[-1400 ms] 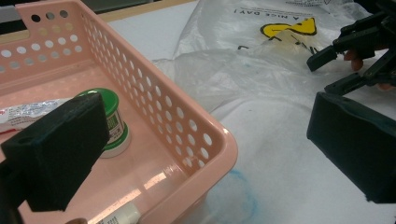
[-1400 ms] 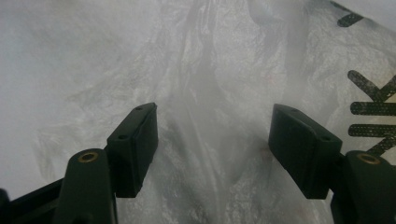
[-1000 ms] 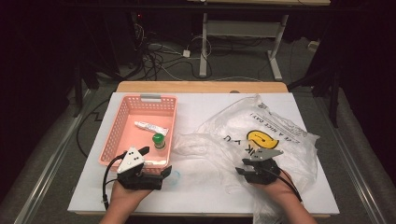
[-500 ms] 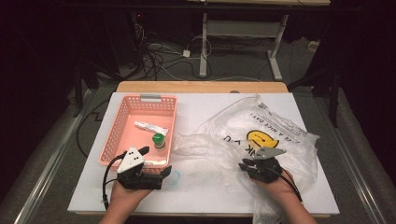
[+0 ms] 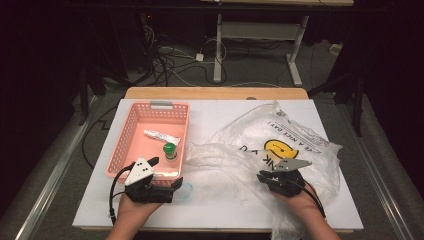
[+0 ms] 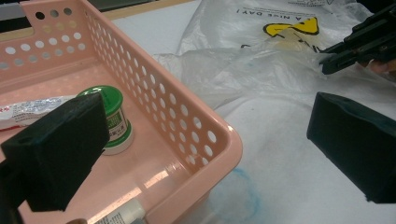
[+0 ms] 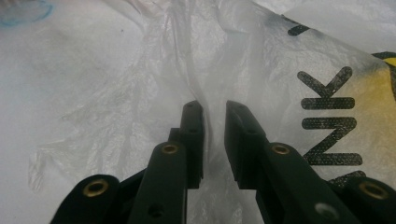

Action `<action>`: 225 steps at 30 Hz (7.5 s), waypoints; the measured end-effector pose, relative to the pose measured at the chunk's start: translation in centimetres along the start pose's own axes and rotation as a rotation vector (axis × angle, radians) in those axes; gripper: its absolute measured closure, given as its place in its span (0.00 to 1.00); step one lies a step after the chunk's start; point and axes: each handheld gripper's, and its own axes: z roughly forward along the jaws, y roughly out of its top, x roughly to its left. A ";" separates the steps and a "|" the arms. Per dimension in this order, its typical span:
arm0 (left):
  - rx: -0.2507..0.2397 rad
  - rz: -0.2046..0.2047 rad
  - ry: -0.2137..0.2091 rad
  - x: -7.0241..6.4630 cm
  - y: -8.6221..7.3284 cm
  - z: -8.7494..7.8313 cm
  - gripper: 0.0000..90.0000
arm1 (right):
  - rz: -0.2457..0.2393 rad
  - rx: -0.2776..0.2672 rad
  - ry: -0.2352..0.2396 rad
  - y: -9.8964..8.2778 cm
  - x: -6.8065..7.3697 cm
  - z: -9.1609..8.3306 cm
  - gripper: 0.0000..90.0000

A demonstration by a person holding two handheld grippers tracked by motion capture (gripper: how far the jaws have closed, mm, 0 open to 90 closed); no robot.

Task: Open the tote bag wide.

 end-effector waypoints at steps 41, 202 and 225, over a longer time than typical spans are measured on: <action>-0.020 -0.028 0.020 1.2 -0.1 -0.6 0.00 | -0.056 -0.249 -0.045 1.7 0.5 -4.7 1.00; 0.610 -0.259 0.207 17.8 4.9 12.1 0.47 | -0.038 -0.330 -0.068 1.6 0.0 -6.7 1.00; 0.636 -0.199 0.207 16.9 4.9 12.5 0.76 | -0.039 -0.333 -0.069 1.5 0.1 -6.9 1.00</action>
